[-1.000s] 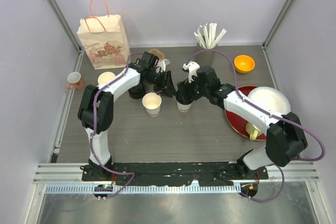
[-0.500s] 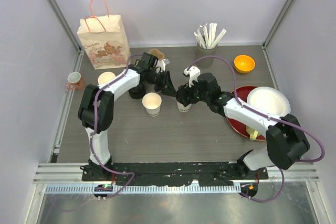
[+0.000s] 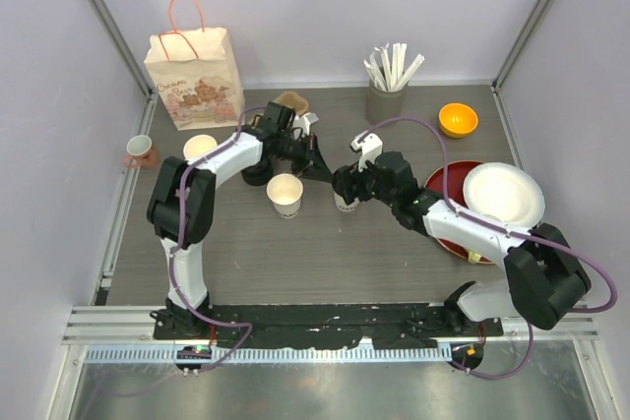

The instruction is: Pack the takeout coffee

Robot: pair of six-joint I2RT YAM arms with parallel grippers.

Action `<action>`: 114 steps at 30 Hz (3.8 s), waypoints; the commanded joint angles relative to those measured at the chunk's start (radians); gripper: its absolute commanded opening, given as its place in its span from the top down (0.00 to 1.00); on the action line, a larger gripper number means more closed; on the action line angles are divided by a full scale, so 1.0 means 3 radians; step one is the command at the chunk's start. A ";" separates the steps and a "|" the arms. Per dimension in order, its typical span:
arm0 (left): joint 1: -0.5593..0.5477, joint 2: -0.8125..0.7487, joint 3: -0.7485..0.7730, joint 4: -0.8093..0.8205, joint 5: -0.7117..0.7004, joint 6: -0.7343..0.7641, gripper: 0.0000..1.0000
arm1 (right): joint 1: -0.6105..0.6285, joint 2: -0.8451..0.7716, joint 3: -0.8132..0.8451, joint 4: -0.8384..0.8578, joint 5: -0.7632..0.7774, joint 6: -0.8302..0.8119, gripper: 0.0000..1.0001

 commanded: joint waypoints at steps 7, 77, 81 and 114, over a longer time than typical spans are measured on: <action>-0.0028 0.0368 -0.0212 -0.0298 -0.0542 0.0057 1.00 | 0.0023 -0.0050 -0.0496 -0.0104 0.0105 0.0492 0.45; -0.0012 0.0173 0.0334 0.0285 0.0142 -0.0281 0.69 | 0.0054 -0.0060 -0.0675 0.0167 0.0043 0.0436 0.56; -0.0007 0.0163 0.0509 0.0203 0.0188 -0.0276 0.66 | 0.0059 -0.0050 -0.0670 0.0167 0.0043 0.0436 0.56; -0.0099 0.0378 -0.0263 0.0137 -0.0139 -0.0378 1.00 | 0.0054 -0.0070 -0.0757 0.0167 0.0171 0.0518 0.60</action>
